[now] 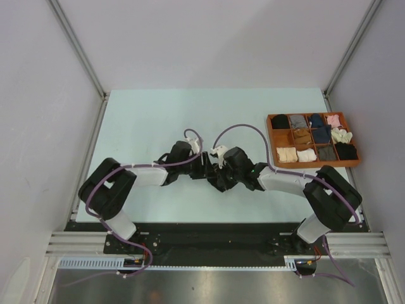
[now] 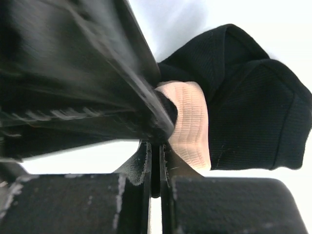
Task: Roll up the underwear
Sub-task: Roll the underwear to the center of the board.
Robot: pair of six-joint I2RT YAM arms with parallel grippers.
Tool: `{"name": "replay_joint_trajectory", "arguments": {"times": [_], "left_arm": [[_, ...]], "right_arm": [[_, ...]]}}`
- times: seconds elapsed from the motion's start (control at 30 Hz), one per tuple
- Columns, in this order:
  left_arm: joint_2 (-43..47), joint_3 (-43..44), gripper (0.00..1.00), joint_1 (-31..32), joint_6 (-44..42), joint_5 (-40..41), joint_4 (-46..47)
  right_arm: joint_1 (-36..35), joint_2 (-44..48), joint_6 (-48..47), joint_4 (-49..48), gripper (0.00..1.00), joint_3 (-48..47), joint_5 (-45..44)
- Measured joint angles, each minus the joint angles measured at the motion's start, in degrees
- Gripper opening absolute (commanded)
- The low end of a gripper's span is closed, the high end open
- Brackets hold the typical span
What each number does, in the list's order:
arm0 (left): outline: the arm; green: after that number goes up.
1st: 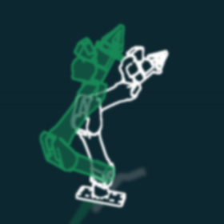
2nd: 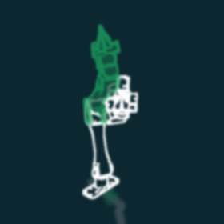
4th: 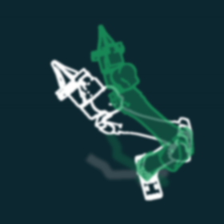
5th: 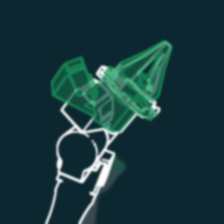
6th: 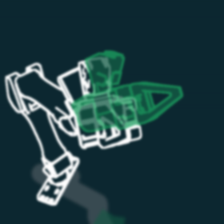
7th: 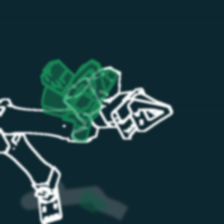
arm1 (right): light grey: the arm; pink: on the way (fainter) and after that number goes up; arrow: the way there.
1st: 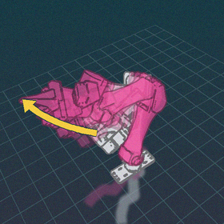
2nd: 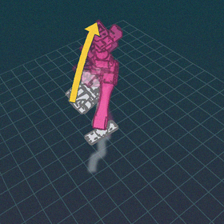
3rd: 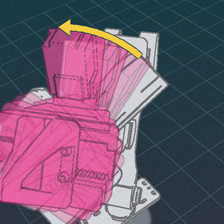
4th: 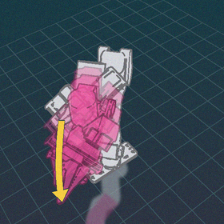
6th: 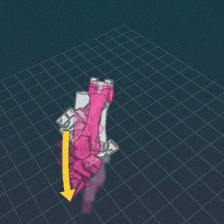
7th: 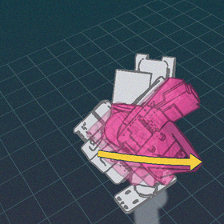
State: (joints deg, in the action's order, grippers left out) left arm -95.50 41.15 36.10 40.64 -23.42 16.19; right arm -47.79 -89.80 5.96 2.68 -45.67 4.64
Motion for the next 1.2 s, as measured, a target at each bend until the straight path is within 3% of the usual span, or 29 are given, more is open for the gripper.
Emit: {"name": "replay_joint_trajectory", "arguments": {"times": [0.13,0.4,0.83,1.2], "left_arm": [[5.0,-2.3,0.79,-3.4,0.1,-0.4,-0.7],[12.3,-4.0,0.79,-4.7,-3.5,-0.5,0.3],[5.7,-5.6,0.73,-1.2,-8.7,-2.9,4.7],[-2.5,-0.4,0.67,-0.6,-9.6,-2.9,6.8]], "right_arm": [[5.0,0.0,3.3,0.5,0.00,0.0,10.0],[13.2,-3.0,10.0,-0.1,0.00,0.0,25.7],[23.9,-8.6,16.3,-5.6,0.00,0.0,40.1],[26.6,-12.3,16.5,-7.5,0.00,0.0,45.7]]}}
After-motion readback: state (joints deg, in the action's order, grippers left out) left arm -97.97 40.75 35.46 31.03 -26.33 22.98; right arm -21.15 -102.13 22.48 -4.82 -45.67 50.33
